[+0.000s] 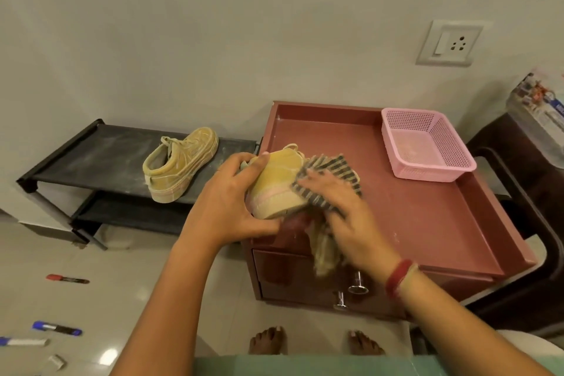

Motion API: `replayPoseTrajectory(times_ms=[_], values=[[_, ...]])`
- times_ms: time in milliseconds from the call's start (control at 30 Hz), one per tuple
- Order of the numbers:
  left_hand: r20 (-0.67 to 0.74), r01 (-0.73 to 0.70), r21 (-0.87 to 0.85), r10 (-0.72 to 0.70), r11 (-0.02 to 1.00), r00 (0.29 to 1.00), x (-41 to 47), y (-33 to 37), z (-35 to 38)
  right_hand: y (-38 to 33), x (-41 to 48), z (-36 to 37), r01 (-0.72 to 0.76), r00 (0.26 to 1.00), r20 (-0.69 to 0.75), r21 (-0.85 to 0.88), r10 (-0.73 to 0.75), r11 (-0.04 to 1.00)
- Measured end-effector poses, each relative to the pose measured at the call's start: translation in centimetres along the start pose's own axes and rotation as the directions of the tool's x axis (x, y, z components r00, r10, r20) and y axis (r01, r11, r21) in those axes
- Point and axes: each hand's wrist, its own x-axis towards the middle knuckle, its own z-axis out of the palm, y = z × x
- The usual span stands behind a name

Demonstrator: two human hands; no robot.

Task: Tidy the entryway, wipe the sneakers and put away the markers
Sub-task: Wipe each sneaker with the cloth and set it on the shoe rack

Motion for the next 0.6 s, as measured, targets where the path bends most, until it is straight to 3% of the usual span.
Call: replayPoseTrajectory(times_ms=[100, 233, 367, 500, 600], values=[[-0.002, -0.011, 0.022, 0.011, 1.0, 1.0, 0.1, 0.3, -0.1, 0.4, 0.7, -0.8, -0.079, 0.993, -0.086, -0.008, 0.078, 0.997], [0.015, -0.028, 0.032, 0.028, 0.999, 0.999, 0.3, 0.2, -0.2, -0.9, -1.4, 0.4, 0.066, 0.993, 0.102, -0.049, -0.061, 0.997], [0.013, 0.013, -0.034, -0.012, 0.999, 1.0, -0.1, -0.1, -0.3, 1.3, 0.5, -1.3, -0.018, 1.0, 0.012, -0.146, 0.02, 0.989], [0.018, 0.011, -0.042, -0.011, 0.999, 1.0, -0.2, -0.3, -0.3, 0.0, -0.3, -0.5, 0.102, 0.981, 0.176, -0.137, -0.077, 0.985], [0.016, 0.033, -0.064, -0.032, 0.997, 0.999, -0.3, -0.5, -0.3, 1.8, 0.8, -1.2, 0.029, 0.997, 0.079, -0.185, -0.014, 0.982]])
